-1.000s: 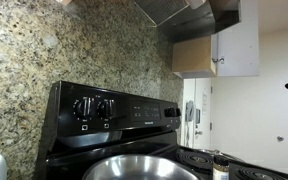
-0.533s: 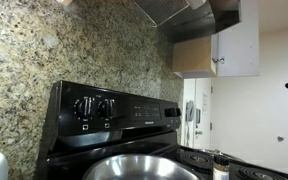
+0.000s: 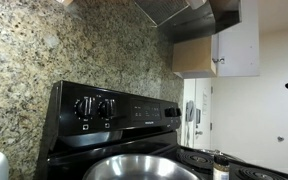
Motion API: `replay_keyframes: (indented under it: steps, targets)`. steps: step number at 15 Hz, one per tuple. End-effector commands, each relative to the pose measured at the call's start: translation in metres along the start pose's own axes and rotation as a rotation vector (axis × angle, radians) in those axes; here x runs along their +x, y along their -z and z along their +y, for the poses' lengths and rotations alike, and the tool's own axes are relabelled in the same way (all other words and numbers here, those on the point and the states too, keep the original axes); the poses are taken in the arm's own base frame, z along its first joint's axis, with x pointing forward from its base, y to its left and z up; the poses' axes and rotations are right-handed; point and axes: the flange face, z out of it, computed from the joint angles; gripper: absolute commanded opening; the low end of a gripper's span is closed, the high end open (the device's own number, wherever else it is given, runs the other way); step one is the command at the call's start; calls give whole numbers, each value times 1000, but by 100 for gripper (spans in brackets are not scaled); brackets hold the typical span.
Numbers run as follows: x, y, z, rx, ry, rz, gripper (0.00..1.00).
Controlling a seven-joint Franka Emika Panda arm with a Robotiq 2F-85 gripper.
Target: Pick up the spice bottle from the stove, shake it above the pan, then put it back on the stove
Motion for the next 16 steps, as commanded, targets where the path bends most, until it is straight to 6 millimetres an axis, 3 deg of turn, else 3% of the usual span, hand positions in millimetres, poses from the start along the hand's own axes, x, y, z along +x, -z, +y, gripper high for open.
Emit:
replay_keyframes:
  steps: [1,7,8,13,16]
  targets:
    - [14,0,-26,85,25,181,100]
    - [32,15,-54,199,58,538,100]
    - [30,18,-52,158,49,472,100]
    - [32,14,-54,202,41,515,100]
    - [48,7,-52,158,8,603,100]
